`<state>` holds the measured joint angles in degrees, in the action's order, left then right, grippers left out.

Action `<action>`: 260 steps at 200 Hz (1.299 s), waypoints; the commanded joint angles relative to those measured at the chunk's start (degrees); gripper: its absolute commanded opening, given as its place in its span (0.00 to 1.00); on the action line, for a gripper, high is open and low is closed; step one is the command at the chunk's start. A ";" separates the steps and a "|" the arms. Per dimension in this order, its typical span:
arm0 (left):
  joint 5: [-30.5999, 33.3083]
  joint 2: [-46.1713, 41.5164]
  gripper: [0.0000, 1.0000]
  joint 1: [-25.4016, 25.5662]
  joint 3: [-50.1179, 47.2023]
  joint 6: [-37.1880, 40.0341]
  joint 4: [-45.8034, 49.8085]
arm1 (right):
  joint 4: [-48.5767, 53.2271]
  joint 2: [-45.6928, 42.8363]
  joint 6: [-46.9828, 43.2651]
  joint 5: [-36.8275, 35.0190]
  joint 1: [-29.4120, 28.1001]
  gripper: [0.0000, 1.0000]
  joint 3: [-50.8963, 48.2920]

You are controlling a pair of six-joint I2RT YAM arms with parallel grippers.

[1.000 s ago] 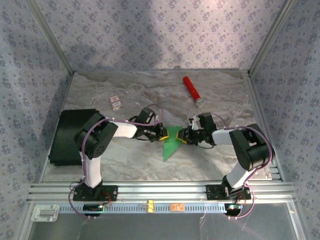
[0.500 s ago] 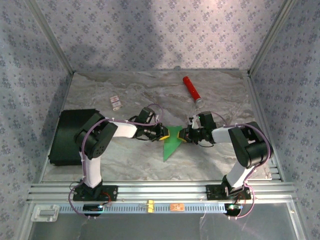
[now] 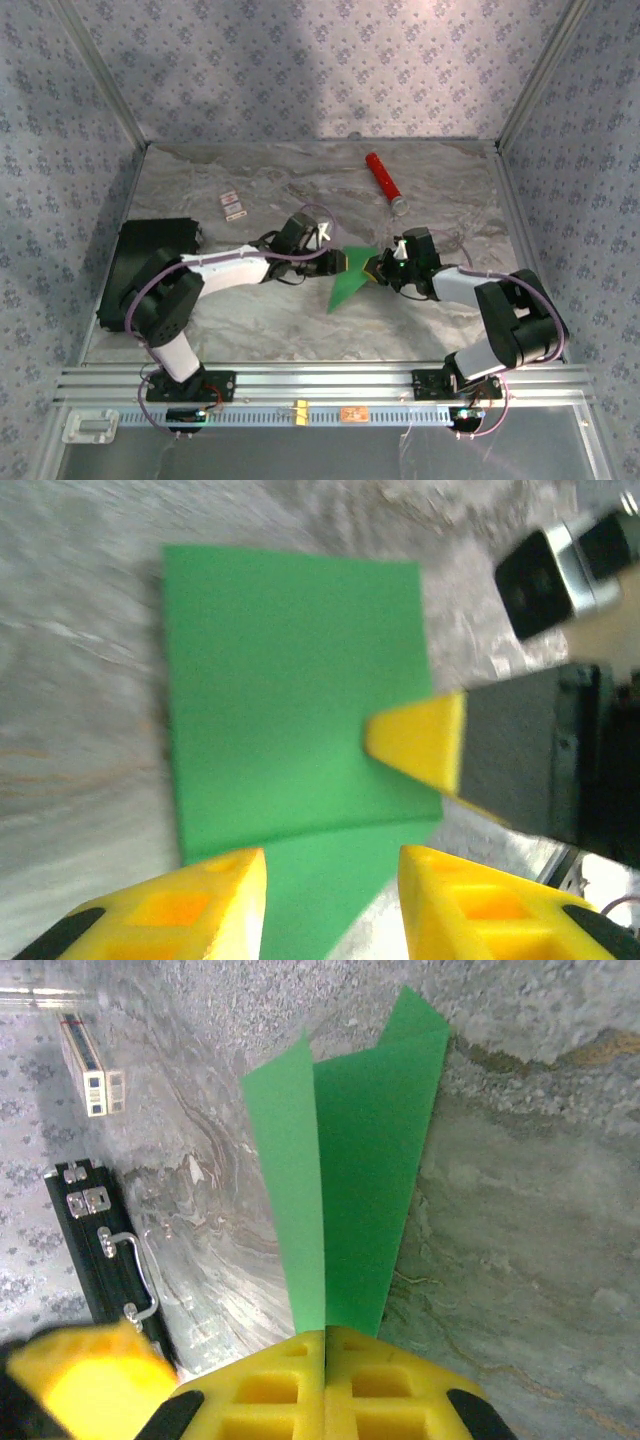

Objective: Fold a paper plane with a square sheet of paper (pick it up from the middle)
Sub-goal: Fold the wing for the fifth time at the center of the table.

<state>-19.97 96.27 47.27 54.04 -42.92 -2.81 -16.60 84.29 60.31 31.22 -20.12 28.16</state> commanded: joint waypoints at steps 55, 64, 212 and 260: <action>20.36 0.42 0.51 12.06 0.41 16.15 10.67 | -0.19 -1.50 4.75 -3.09 -1.62 0.07 0.14; 21.68 0.90 0.51 12.84 0.57 16.99 11.11 | -0.15 -1.51 4.81 -3.17 -1.70 0.07 0.27; 37.90 8.04 0.37 19.17 9.02 19.27 21.66 | -0.63 -2.11 5.94 -3.32 -1.96 0.08 -0.13; 38.59 8.76 0.31 19.57 10.21 19.71 22.56 | -0.58 -2.50 5.92 -3.48 -2.08 0.08 -0.47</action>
<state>16.62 104.09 66.39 62.52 -24.21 17.69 -16.99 83.09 65.19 28.62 -21.80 28.16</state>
